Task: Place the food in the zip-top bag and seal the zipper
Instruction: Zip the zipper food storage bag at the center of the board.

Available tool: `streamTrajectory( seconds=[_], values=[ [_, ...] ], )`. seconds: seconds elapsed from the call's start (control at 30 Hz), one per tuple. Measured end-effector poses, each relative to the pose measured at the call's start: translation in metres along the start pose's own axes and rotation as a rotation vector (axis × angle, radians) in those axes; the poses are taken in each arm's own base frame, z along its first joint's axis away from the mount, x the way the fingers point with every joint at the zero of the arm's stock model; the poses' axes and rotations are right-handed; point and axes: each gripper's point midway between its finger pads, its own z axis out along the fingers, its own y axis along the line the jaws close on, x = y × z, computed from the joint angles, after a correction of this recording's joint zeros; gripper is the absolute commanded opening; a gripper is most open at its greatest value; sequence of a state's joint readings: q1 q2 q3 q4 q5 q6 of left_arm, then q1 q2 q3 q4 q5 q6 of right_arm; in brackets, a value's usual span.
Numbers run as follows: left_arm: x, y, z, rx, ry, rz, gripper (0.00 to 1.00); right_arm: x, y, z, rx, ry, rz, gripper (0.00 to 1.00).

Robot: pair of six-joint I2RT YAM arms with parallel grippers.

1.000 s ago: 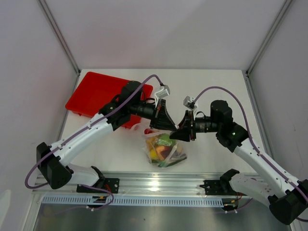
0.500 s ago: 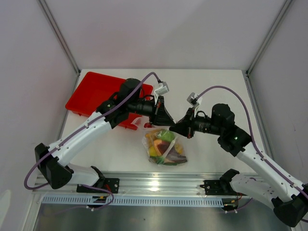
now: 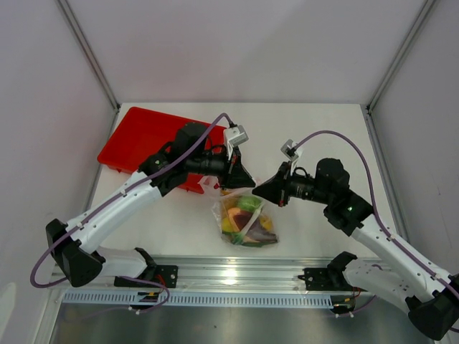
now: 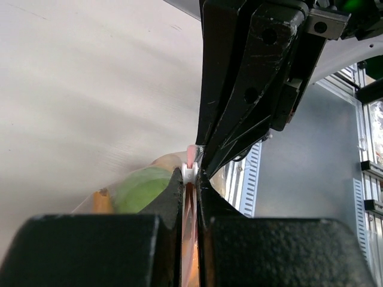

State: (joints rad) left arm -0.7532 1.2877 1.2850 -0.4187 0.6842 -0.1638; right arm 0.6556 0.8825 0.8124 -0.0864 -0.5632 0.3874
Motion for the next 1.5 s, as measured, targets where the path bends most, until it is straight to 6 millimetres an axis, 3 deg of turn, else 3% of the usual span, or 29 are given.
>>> streamTrajectory(
  seconds=[0.17,0.3,0.47,0.63,0.67,0.9,1.1,1.27,1.47,1.5],
  values=[
    [0.003,-0.008,-0.002,0.041,0.014,0.001,0.01,0.004,0.007,-0.003,-0.046,0.033,-0.062,0.00],
    [0.002,-0.017,-0.004,0.090,0.017,0.005,0.01,-0.001,0.015,-0.006,-0.085,0.062,-0.099,0.21],
    [-0.002,-0.024,-0.007,0.131,0.012,0.010,0.01,0.000,0.021,0.001,-0.154,0.128,-0.099,0.24],
    [-0.002,-0.031,-0.009,0.161,0.020,0.009,0.01,0.011,0.020,0.010,-0.209,0.190,-0.066,0.16],
    [-0.001,-0.032,-0.009,0.165,0.025,0.005,0.01,0.011,0.021,0.010,-0.217,0.192,-0.065,0.00],
    [-0.002,-0.029,-0.009,0.156,0.028,0.003,0.01,0.008,0.024,0.010,-0.212,0.181,-0.060,0.00],
    [-0.002,-0.010,-0.010,0.029,0.022,-0.012,0.05,-0.006,0.012,0.007,-0.085,0.101,-0.033,0.00],
    [0.008,-0.006,-0.020,-0.028,0.020,-0.020,0.06,-0.020,0.006,0.000,-0.017,0.016,-0.013,0.00],
    [0.014,-0.007,-0.026,-0.050,0.029,-0.027,0.00,-0.023,0.009,-0.004,-0.026,-0.013,-0.011,0.00],
    [0.015,-0.008,-0.026,-0.046,0.031,-0.027,0.01,-0.024,0.010,-0.006,-0.040,-0.011,-0.017,0.05]
  ],
)
